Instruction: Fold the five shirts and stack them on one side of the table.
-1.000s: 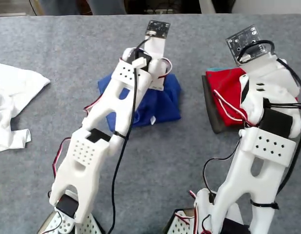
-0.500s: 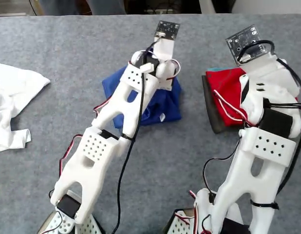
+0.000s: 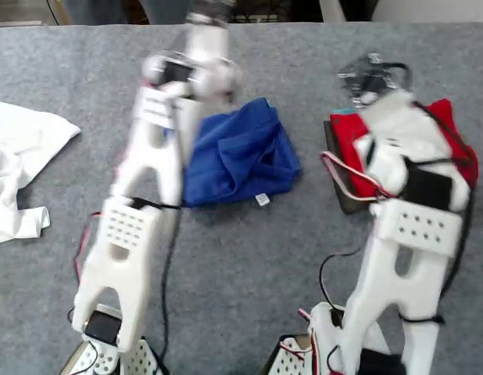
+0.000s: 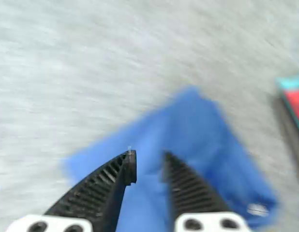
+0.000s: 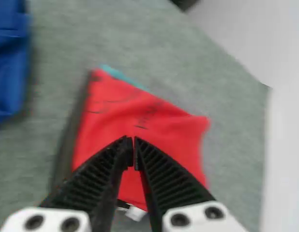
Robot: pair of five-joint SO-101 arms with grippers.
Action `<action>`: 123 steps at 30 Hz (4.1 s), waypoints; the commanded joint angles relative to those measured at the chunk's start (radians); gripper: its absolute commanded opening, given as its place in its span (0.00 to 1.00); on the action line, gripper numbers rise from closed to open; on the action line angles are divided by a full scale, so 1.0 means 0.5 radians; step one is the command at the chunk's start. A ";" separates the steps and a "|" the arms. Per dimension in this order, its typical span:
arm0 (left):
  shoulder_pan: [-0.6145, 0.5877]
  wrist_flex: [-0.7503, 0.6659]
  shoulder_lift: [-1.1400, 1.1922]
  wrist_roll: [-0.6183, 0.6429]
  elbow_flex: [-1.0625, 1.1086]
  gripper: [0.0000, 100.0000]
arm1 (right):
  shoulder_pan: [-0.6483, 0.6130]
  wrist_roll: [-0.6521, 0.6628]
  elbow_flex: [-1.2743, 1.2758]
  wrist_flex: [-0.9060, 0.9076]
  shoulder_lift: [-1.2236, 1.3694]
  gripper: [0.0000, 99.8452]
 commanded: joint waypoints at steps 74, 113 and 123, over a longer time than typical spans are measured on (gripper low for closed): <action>-0.686 -1.421 -1.765 0.018 3.810 0.03 | -0.727 -0.746 -1.708 1.203 2.196 0.01; -0.281 -1.903 -0.571 0.003 2.610 0.03 | -0.509 -0.841 -1.432 1.059 2.272 0.01; -0.284 -1.568 -0.927 0.000 2.558 0.03 | -0.338 -0.853 -1.815 1.393 1.978 0.01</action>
